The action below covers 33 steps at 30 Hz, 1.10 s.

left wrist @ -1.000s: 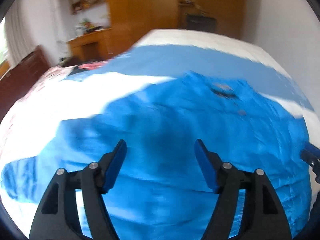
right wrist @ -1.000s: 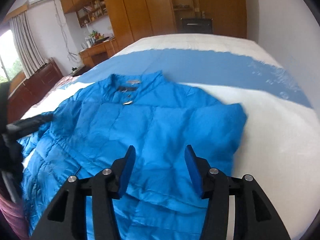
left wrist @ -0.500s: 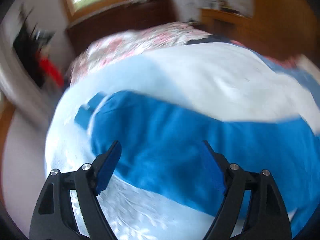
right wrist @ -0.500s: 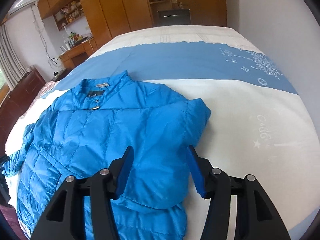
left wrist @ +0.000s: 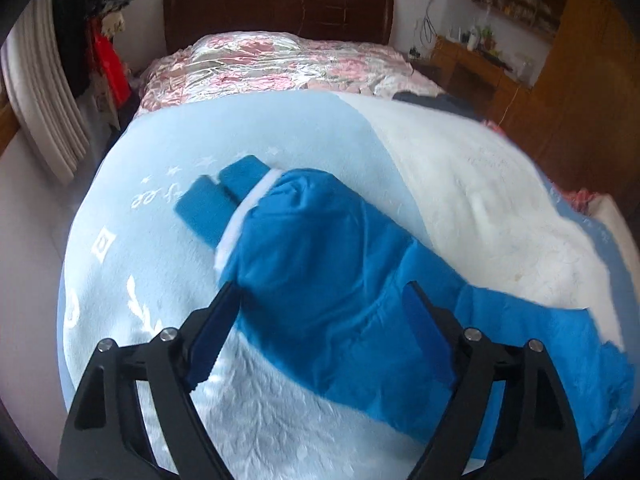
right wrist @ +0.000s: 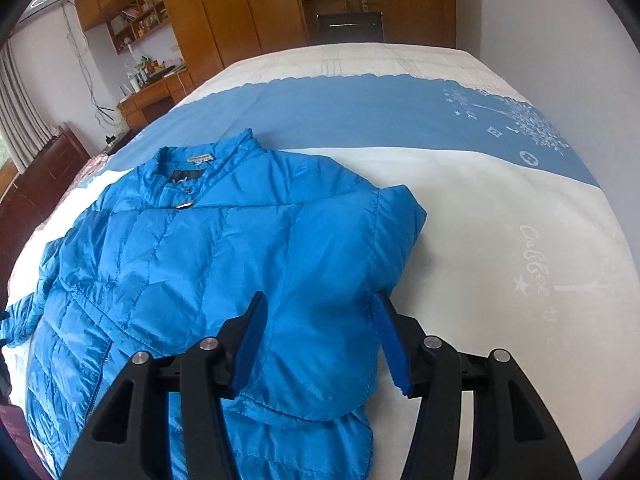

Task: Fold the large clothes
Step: 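Grasp the other sleeve cuff with the left tool and lift it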

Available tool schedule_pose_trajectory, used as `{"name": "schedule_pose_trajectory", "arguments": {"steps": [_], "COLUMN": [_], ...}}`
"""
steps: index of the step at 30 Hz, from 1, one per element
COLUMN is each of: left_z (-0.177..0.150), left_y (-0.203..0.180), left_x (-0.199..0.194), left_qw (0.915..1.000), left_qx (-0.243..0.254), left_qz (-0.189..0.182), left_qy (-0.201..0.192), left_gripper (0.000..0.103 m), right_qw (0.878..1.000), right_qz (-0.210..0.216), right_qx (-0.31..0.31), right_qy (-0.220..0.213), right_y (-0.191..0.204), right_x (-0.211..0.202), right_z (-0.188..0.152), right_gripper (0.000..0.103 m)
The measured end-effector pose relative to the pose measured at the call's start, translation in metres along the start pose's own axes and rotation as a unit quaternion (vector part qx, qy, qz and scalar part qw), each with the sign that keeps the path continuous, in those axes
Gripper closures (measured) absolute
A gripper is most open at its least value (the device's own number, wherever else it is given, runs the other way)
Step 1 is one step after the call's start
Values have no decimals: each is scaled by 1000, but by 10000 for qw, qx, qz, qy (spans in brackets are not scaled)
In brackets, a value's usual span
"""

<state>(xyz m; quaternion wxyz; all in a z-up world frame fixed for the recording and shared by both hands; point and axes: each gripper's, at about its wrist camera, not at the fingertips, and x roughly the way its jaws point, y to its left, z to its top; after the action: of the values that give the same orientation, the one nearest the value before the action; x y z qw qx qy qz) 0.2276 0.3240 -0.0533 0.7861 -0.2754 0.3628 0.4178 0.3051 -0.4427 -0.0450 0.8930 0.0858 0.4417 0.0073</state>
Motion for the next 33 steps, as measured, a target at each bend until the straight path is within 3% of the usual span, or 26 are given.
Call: {"name": "schedule_pose_trajectory", "arguments": {"steps": [3, 8, 10, 11, 14, 18, 24, 28, 33], "left_z": [7, 9, 8, 7, 8, 7, 6, -4, -43], "left_y": [7, 20, 17, 14, 15, 22, 5, -40, -128], "left_x": [-8, 29, 31, 30, 23, 16, -13, -57, -110], "left_qw": [9997, 9985, 9991, 9993, 9993, 9987, 9918, 9836, 9619], "left_qx": [-102, -432, -367, -299, -293, -470, -478, 118, 1257], "left_qz": [101, -65, 53, 118, 213, -188, -1062, -1556, -2245], "left_qy": [-201, 324, 225, 169, 19, -91, -529, -903, -928], "left_gripper": [20, 28, 29, 33, 72, 88, 96, 97, 97], "right_qw": [10000, 10000, 10000, 10000, 10000, 10000, 9999, 9999, 9999], "right_qz": [5, -2, -12, -17, -19, -3, 6, 49, 77], "right_qx": [-2, -6, 4, 5, 3, 22, 49, 91, 31], "right_qy": [29, 24, 37, 41, 42, 51, 89, 120, 55], "right_y": [0, 2, 2, 2, 2, 2, 3, 0, 2], "right_x": [2, 2, 2, 3, 3, 4, 4, 1, -6], "right_z": [0, -1, -1, -1, -1, -1, -1, 1, 2], "right_gripper": [48, 48, 48, 48, 48, 48, 48, 48, 48]}}
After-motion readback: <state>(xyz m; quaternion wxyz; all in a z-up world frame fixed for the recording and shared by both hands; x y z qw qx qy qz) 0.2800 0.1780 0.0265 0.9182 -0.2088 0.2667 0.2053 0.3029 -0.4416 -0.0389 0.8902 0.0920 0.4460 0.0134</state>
